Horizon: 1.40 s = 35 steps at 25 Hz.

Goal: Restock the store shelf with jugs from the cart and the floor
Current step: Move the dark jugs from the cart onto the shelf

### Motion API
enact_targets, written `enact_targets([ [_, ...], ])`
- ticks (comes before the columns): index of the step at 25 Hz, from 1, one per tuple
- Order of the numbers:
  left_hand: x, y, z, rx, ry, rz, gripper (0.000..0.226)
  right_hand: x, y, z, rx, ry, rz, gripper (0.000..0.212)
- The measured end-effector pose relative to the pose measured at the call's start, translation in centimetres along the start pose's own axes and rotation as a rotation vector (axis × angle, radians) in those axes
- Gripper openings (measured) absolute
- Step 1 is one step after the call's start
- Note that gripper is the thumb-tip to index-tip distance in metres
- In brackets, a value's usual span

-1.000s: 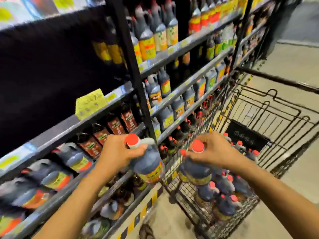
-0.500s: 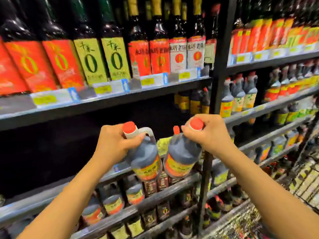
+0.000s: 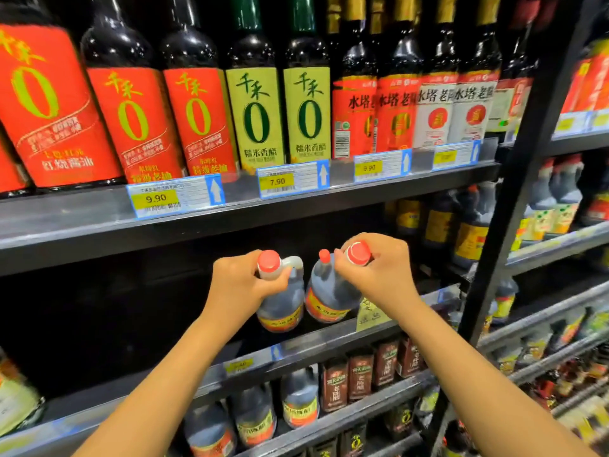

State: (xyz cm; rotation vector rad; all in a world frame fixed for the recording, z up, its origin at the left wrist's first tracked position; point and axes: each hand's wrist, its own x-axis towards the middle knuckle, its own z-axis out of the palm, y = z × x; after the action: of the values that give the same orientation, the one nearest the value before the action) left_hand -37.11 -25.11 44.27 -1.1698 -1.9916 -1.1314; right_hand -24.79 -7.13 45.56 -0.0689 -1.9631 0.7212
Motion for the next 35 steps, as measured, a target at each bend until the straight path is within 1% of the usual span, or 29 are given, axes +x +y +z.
enact_targets([
  [2, 0.1, -1.5, 0.5, -0.032, -0.039, -0.046, 0.035, 0.4, 0.6, 1.8, -0.032, -0.067, -0.024, 0.018],
  [4, 0.8, -2.6, 0.6, -0.064, -0.094, -0.148, 0.033, 1.0, 1.3, 3.1, -0.067, -0.130, 0.000, 0.025],
  [7, 2.9, -3.9, 0.8, 0.009, -0.197, -0.291, 0.037, 2.7, 2.4, 4.3, -0.060, -0.184, 0.139, 0.038],
  [8, 3.5, -4.3, 1.1, -0.012, -0.205, -0.349, 0.037, 3.5, 2.8, 4.7, -0.054, -0.213, 0.191, 0.040],
  [10, 3.9, -4.9, 2.0, -0.127, -0.194, -0.423, 0.038, 4.9, 3.5, 5.6, -0.139, -0.258, 0.245, 0.031],
  [13, 3.8, -5.4, 3.1, -0.220, -0.130, -0.436, 0.036, 6.1, 3.9, 7.0, -0.329, -0.329, 0.269, 0.029],
  [15, 3.2, -5.4, 3.6, -0.247, -0.057, -0.477, 0.027, 5.9, 3.7, 7.6, -0.338, -0.370, 0.305, 0.022],
  [16, 2.7, -5.3, 3.8, -0.239, 0.004, -0.505, 0.024, 5.3, 3.9, 7.8, -0.293, -0.332, 0.324, 0.024],
  [17, 1.8, -5.2, 4.1, -0.225, 0.058, -0.543, 0.028, 4.4, 4.1, 7.9, -0.196, -0.253, 0.364, 0.031],
  [19, -0.5, -4.9, 4.9, -0.314, 0.115, -0.620, 0.041, 1.7, 4.3, 8.1, 0.063, -0.076, 0.490, 0.054],
  [20, -1.7, -4.9, 5.4, -0.374, 0.114, -0.657, 0.044, 0.3, 4.4, 8.2, 0.169, -0.043, 0.549, 0.061],
  [21, -2.9, -4.8, 5.9, -0.404, 0.092, -0.686, 0.047, -1.2, 4.4, 8.5, 0.255, -0.048, 0.602, 0.066],
  [22, -3.8, -4.7, 6.1, -0.405, 0.060, -0.702, 0.052, -2.4, 4.4, 8.9, 0.282, -0.066, 0.642, 0.071],
  [24, -5.0, -4.5, 6.1, -0.357, -0.025, -0.714, 0.073, -4.1, 4.2, 9.5, 0.198, -0.081, 0.666, 0.081],
  [25, -5.1, -4.5, 6.0, -0.316, -0.058, -0.722, 0.081, -4.4, 4.2, 9.6, 0.155, -0.073, 0.679, 0.081],
  [27, -4.9, -5.0, 5.9, -0.239, -0.111, -0.714, 0.083, -4.3, 4.3, 9.5, 0.118, -0.085, 0.718, 0.076],
  [30, -3.7, -5.5, 6.6, -0.177, -0.155, -0.740, 0.085, -3.0, 5.1, 9.0, 0.064, -0.131, 0.735, 0.076],
  [33, -1.8, -5.2, 8.7, -0.148, -0.178, -0.818, 0.089, -1.7, 6.8, 8.5, 0.085, -0.114, 0.765, 0.075],
  [35, -0.5, -4.9, 10.5, -0.114, -0.191, -0.872, 0.090, -0.9, 8.5, 8.1, 0.118, -0.109, 0.789, 0.070],
])
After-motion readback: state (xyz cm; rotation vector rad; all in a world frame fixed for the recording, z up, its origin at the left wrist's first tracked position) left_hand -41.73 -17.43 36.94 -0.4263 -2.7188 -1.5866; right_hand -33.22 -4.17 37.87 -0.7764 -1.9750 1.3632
